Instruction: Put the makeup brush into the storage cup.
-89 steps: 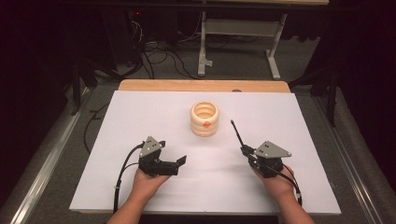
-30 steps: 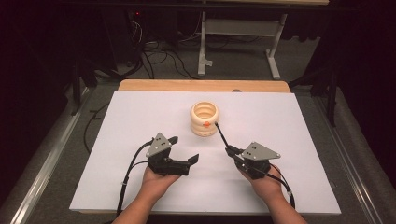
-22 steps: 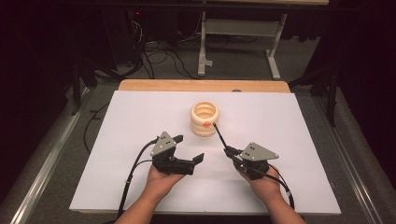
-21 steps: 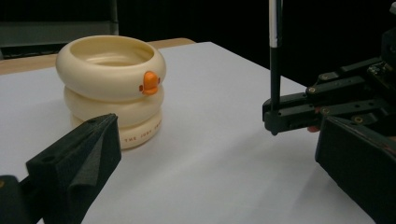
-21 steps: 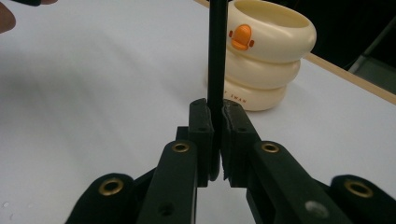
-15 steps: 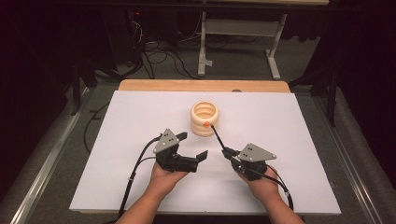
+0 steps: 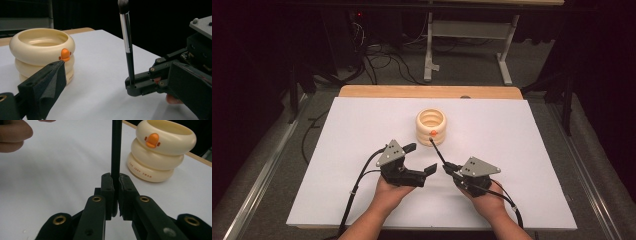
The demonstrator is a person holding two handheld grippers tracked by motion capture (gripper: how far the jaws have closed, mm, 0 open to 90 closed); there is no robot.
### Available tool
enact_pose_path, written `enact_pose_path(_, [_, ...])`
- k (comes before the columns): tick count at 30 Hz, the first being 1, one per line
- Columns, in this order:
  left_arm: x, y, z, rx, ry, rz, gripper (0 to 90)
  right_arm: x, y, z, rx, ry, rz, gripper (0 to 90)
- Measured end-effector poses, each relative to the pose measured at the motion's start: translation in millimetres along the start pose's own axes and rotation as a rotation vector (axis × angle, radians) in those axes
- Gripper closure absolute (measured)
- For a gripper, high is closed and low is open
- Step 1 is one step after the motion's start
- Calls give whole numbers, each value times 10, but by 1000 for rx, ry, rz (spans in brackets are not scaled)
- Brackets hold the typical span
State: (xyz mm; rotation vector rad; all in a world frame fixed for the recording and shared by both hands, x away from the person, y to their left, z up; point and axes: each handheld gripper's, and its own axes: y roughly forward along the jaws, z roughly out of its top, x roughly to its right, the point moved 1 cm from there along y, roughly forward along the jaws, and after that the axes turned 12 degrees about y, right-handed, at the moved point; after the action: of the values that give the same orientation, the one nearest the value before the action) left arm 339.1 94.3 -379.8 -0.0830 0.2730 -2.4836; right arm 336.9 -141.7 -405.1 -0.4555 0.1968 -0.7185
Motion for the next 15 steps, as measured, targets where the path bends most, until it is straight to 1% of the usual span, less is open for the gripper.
enact_pose_path(4, [-5, -14, 2, 6, -4, -1, 56, -54, 21, 2, 8, 1, 23, 864])
enact_pose_path(5, [-4, -15, 2, 6, -4, -1, 57, -62, 17, 2, 2, -2, 27, 864])
enact_pose_path(7, [-3, -19, 2, 9, -8, -3, 60, -92, 28, 2, 9, 9, 39, 864])
enact_pose_path(10, [-2, -26, 2, 13, -9, -3, 71, -121, 38, 10, 16, 2, 52, 864])
enact_pose_path(12, [-6, -29, -6, 13, -14, -4, 80, -147, 41, 14, 14, 9, 57, 864])
enact_pose_path(13, [-9, -30, -11, 13, -16, -6, 84, -157, 43, 15, 13, 2, 56, 864])
enact_pose_path(15, [-5, -31, -20, 12, -22, -8, 87, -167, 44, 15, 9, 5, 60, 864])
